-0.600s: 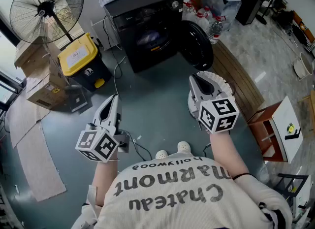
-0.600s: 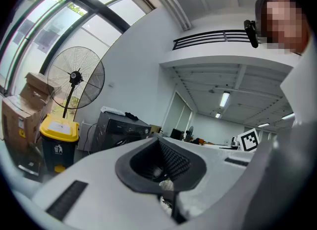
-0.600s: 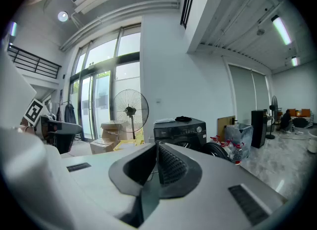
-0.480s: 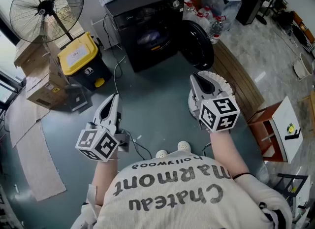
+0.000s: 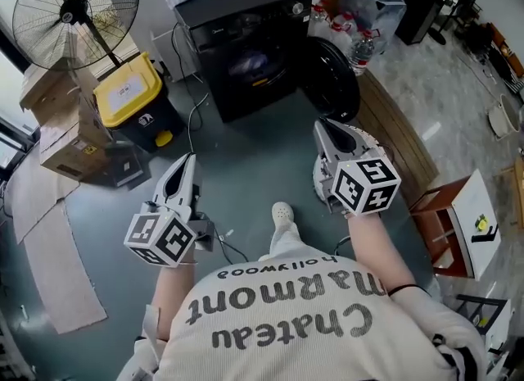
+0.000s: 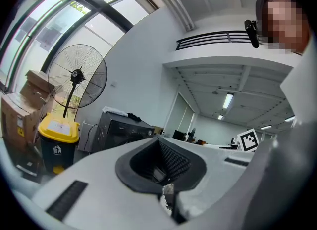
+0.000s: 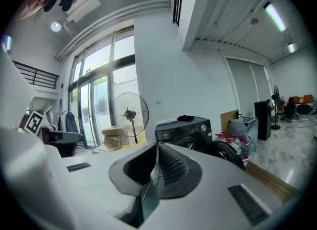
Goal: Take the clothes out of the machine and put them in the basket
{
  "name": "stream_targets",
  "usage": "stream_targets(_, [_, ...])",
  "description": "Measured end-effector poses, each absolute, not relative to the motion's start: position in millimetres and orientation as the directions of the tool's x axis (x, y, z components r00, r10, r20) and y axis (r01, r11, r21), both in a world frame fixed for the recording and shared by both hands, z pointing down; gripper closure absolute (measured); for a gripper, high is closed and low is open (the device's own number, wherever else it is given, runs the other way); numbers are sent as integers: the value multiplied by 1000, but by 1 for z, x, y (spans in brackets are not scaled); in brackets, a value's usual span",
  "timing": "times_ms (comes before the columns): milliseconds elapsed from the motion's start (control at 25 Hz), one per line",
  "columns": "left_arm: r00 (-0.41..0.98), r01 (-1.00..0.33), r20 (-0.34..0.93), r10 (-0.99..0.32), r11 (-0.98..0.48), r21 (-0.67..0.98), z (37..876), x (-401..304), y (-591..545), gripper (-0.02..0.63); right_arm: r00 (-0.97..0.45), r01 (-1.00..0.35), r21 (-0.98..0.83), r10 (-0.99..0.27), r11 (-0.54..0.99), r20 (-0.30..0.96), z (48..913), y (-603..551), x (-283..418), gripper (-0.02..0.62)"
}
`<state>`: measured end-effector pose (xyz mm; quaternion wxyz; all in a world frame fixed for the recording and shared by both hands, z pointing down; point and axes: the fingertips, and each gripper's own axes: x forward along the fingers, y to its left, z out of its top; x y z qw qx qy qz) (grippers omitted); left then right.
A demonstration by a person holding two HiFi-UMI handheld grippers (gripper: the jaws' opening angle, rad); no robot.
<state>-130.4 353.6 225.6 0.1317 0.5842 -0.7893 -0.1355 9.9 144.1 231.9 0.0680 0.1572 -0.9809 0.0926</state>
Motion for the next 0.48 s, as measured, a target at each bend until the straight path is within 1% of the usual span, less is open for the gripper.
stream_targets(200, [-315,-877,28,-949,303,373,222,-165,317,597,-935,-331,-157,-301,931,187,238,97,-24,557])
stream_targets(480, [-364,-858,8,-931,339,386,208,-220,242,597,-946,-290,-144,-261,946,191,226,15,-87,557])
